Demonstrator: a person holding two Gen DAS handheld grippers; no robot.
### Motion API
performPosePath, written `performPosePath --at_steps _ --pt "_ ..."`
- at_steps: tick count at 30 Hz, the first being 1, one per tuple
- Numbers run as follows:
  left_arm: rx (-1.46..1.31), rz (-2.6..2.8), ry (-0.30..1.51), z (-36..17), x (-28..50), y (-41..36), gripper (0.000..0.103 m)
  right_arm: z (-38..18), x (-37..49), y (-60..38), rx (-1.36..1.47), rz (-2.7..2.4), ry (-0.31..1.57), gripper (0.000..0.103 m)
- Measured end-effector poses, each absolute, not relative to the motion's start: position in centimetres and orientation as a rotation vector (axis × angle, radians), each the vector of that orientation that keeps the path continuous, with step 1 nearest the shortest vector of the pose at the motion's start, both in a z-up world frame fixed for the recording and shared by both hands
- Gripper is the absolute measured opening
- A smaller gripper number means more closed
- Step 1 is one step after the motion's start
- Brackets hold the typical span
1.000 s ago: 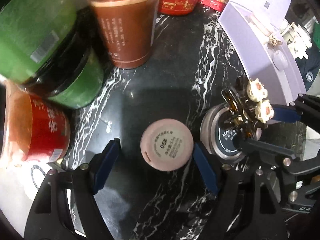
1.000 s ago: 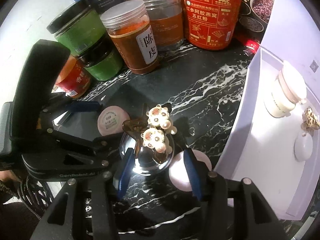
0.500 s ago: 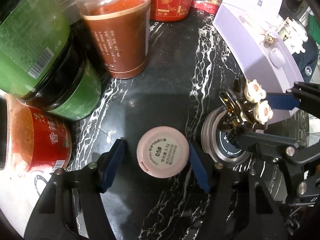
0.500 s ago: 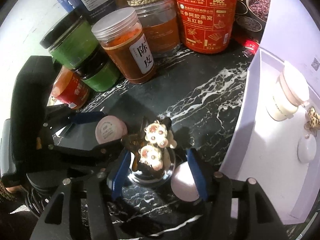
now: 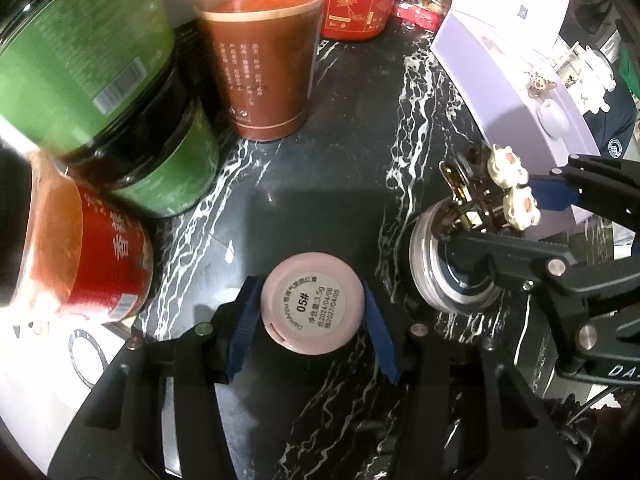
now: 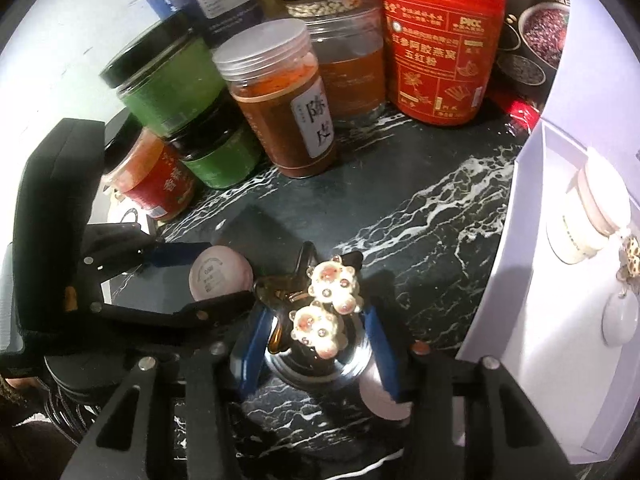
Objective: Organize objects
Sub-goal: 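Lift the figurine lid off its jar with the right tool while the left tool holds the compact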
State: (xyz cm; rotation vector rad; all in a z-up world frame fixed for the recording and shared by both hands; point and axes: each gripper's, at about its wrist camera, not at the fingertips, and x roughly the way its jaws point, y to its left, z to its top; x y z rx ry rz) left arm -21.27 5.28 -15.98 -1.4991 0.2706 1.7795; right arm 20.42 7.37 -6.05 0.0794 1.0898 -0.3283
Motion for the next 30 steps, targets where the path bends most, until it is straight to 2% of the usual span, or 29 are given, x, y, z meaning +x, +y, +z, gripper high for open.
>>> performPosePath --at_steps 27,30 --pt "-1.547 1.755 0.234 -13.7 -13.7 4.7 0.05 -5.7 13.5 10.5 0.005 -0.288 1.08 0.048" --pt "-1.542 1.753 0.238 -14.0 -12.3 2.8 0.05 -5.6 12.3 10.7 0.003 -0.292 1.081 0.048"
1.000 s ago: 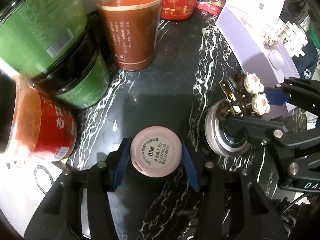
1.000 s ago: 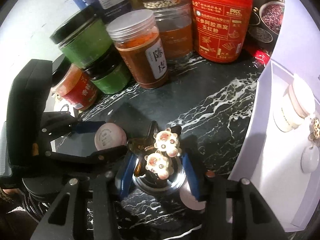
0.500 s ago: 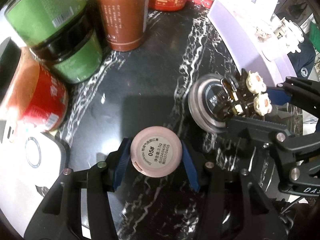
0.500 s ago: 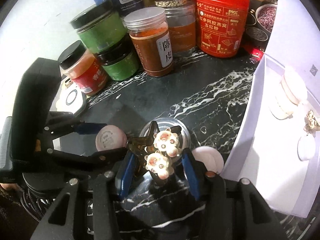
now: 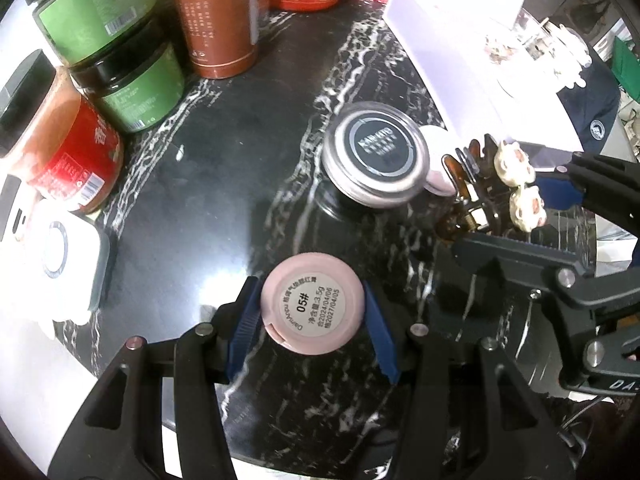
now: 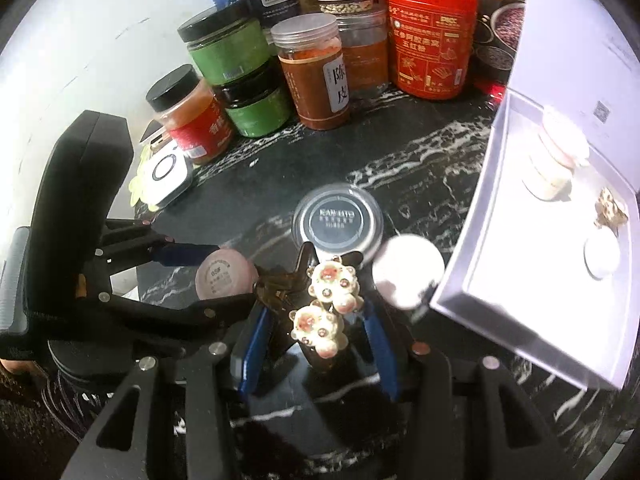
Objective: Organize objects
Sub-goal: 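Lift the figurine lid off its jar with the right tool while the left tool holds the compact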
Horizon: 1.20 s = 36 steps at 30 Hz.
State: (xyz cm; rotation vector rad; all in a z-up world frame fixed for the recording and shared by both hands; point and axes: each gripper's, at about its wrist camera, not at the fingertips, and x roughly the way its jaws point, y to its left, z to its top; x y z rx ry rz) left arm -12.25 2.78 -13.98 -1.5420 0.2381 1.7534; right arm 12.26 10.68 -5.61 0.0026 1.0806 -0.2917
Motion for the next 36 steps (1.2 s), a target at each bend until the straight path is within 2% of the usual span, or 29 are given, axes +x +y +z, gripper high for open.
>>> performPosePath --at_steps 5,11,36 --pt "-1.524 1.752 0.253 -13.3 -8.5 0.2 0.05 -5.4 9.7 10.9 -0.002 -0.301 1.08 0.048" --pt "-1.502 1.749 0.274 -13.1 -7.8 2.6 0.05 -4.8 6.3 10.8 -0.005 -0.316 1.075 0.048" --pt "-1.371 1.67 0.377 -7.8 3.1 7.4 0.05 -2.2 -7.2 9.2 0.033 -0.448 1.05 0.048"
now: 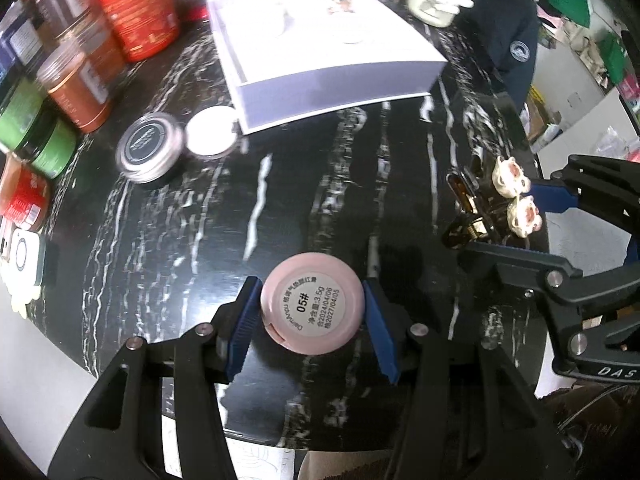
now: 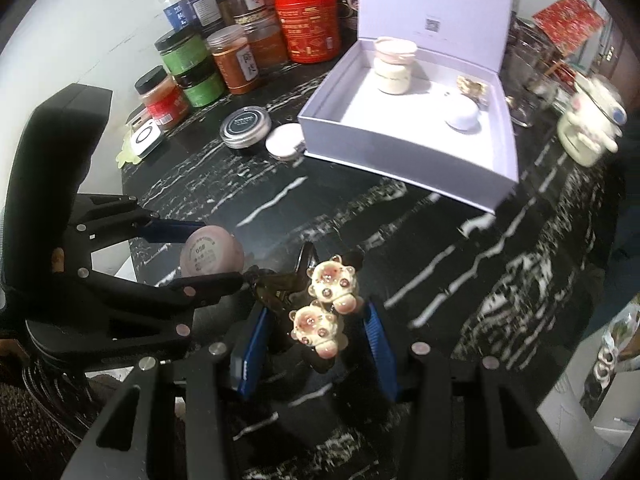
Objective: Organize objects
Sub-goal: 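Lift the figurine lid off its jar with the right tool while the left tool holds the compact, then carry the figurine lid and pink compact toward the lavender box with both tools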
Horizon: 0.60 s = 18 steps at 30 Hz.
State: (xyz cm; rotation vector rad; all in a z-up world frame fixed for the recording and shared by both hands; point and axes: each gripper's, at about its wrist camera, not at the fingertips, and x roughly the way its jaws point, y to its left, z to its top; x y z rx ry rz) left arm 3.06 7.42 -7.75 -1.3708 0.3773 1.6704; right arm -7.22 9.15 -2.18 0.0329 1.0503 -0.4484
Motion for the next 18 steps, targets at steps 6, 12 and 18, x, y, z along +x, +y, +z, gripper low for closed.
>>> performPosePath --at_steps 6,12,18 --pt "-1.34 1.648 0.411 -6.8 4.8 8.7 0.05 -1.7 -9.5 8.7 0.051 -0.482 1.042 0.048" --pt "-1.308 1.626 0.442 -5.7 6.3 10.1 0.05 -1.4 -11.3 7.9 0.061 -0.504 1.051 0.048" --pt "-1.28 1.6 0.469 -5.0 7.1 11.6 0.05 -1.0 -12.3 7.2 0.072 -0.529 1.044 0.048"
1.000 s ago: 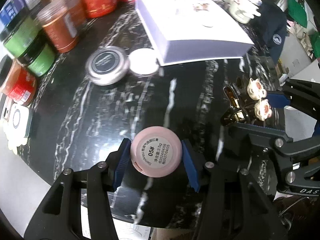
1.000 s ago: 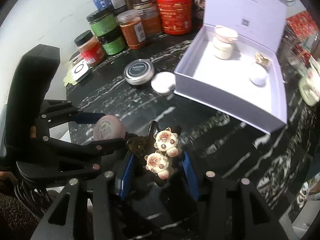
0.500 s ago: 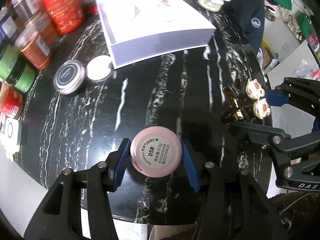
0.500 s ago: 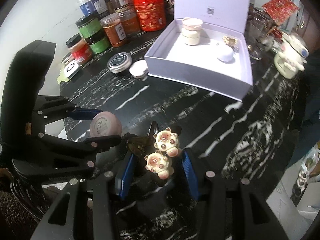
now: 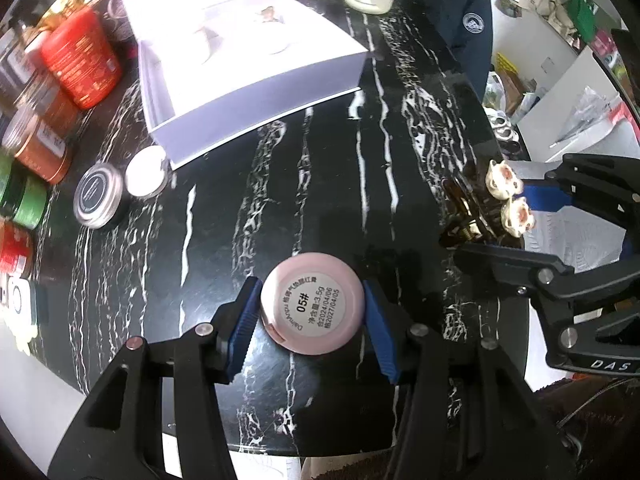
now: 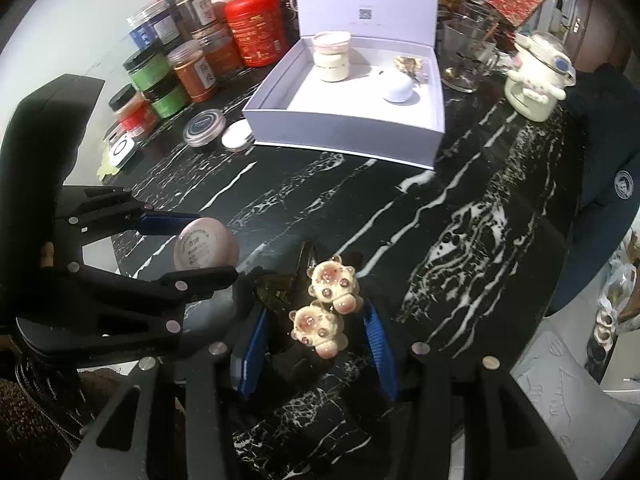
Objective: Organize objects
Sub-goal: 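Carry the figurine lid and pink compact toward the lavender box with both tools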
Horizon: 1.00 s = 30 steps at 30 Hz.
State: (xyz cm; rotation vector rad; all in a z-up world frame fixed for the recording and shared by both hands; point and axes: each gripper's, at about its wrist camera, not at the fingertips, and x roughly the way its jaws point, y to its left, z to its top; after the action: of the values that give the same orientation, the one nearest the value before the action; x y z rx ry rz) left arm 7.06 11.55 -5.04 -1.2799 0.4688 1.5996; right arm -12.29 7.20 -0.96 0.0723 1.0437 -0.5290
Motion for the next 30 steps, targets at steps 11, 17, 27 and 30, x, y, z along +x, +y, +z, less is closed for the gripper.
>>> performPosePath --at_steps 11,17,27,30 --pt "-1.256 1.578 0.501 -4.2 6.6 14.0 0.05 0.3 -12.2 5.3 0.093 -0.562 1.019 0.048" --pt "-1.239 1.585 0.511 -3.9 5.1 15.1 0.05 1.0 -11.0 4.2 0.115 -0.558 1.007 0.048" --pt "-1.253 1.599 0.51 -4.1 1.8 16.2 0.05 1.4 -8.2 2.4 0.1 -0.537 1.027 0.048" --pt "-1.258 1.611 0.509 -4.2 0.8 16.4 0.05 1.4 -7.4 1.7 0.102 -0.525 1.03 0.048"
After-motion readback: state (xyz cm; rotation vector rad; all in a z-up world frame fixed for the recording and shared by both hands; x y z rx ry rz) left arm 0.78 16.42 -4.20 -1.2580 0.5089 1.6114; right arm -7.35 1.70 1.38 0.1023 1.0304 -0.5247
